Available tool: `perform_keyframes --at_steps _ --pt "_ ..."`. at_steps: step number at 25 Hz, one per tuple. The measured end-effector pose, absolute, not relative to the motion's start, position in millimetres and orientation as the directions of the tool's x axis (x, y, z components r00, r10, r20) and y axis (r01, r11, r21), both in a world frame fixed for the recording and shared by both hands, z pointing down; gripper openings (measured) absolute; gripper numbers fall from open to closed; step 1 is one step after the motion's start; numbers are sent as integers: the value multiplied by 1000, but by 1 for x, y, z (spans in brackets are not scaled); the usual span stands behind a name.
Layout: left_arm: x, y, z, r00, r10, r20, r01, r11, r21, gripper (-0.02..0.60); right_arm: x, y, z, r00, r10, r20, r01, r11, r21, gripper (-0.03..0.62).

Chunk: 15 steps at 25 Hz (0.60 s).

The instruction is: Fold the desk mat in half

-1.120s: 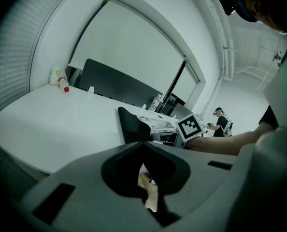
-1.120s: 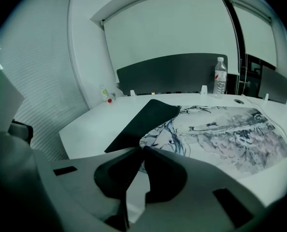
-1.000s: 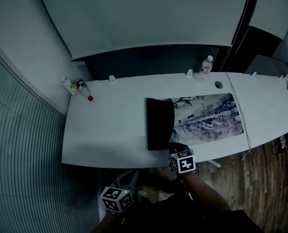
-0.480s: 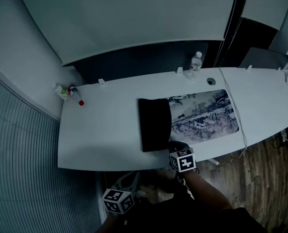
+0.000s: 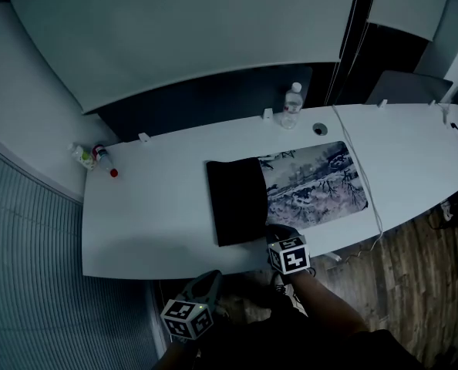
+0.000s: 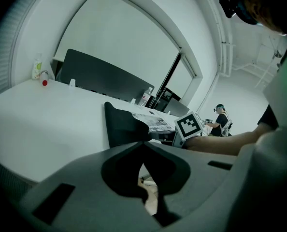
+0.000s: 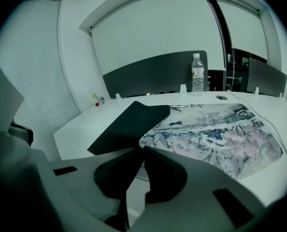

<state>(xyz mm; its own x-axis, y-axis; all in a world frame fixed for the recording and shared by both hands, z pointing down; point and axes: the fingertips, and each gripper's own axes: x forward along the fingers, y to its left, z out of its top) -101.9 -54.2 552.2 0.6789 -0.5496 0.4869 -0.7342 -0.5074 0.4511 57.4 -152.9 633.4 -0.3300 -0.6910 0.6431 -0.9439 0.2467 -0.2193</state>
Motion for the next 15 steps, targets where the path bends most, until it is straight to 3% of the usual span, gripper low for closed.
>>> perform_keyframes --at_steps 15 --pt "-45 -67 546 701 -529 478 -712 -542 445 6 115 -149 629 -306 -689 657 -952 209 -225 41"
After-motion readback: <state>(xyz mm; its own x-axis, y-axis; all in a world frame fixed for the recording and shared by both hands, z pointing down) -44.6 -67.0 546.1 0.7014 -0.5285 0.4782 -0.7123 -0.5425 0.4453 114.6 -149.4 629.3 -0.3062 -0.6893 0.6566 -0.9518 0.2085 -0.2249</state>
